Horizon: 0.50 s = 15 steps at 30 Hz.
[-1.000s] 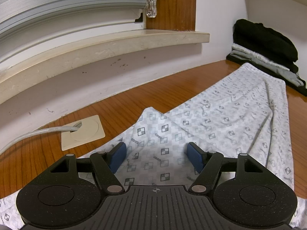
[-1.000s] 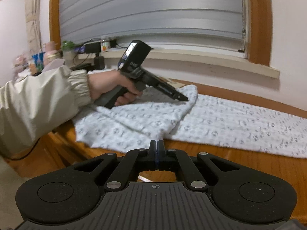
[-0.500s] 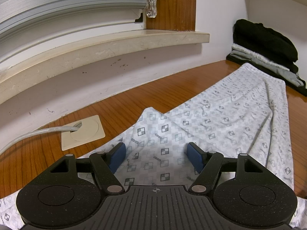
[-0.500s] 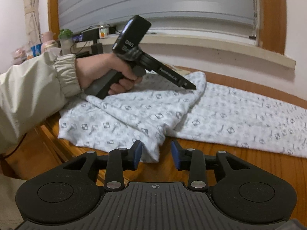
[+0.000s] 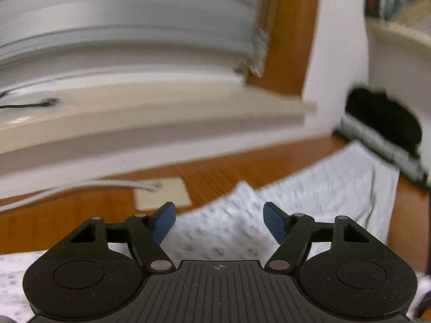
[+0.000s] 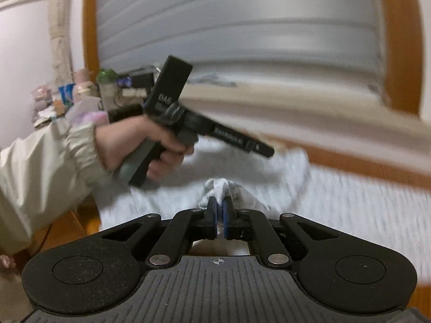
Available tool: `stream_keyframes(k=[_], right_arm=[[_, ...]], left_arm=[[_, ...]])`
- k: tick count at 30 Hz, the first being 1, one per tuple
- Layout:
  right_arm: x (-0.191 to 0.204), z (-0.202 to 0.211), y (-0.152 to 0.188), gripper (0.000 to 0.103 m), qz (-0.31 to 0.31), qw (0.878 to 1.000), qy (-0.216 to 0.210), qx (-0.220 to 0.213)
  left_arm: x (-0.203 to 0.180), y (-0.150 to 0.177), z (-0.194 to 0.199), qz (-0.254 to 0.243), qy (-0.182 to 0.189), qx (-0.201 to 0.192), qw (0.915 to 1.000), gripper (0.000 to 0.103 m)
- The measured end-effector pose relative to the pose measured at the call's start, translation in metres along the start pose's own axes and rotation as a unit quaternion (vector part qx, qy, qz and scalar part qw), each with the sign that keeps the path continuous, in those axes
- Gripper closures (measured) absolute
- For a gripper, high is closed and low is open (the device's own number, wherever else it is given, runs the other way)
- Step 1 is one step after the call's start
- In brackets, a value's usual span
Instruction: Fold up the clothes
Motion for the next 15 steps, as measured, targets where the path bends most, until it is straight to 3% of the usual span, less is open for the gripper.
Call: stream_keyframes(k=[4,8,10,12,15], right_arm=[[0.03,-0.046,-0.044,0.099,0.036,0.998,-0.026,-0.034],[0.062,-0.1,-0.076,0.098,0.028,0.996,-0.066,-0.053],[0.072,-0.115,-0.078,0.095,0.017,0.994,-0.093,-0.046],[0.069,-0.116,-0.075,0.078,0.015,0.995,-0.095,-0.04],[0.039,-0.098,-0.063,0.075,-0.003,0.997,-0.071,-0.034]], left_arm=[[0.039,-0.022,0.037,0.054,-0.026,-0.04,0.9974,0.027],[0.07,-0.036,0.065,0.094,-0.049,-0.067,0.9922,0.026],[0.076,-0.033,0.067,0.095,-0.057,-0.063,0.9918,0.026],[0.082,-0.031,0.07,0.096,-0.066,-0.06,0.9914,0.026],[0.081,-0.026,0.068,0.087,-0.072,-0.052,0.9922,0.026]])
Point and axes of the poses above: each gripper's, at about its wrist camera, not at the fingertips, and z roughly against the way its jaws point, x to its left, y to its underside, the point moved 4 cm from there along -z, roughly the way its jaws point, and after that the axes turned 4 degrees about -x, right-handed, at the moved point
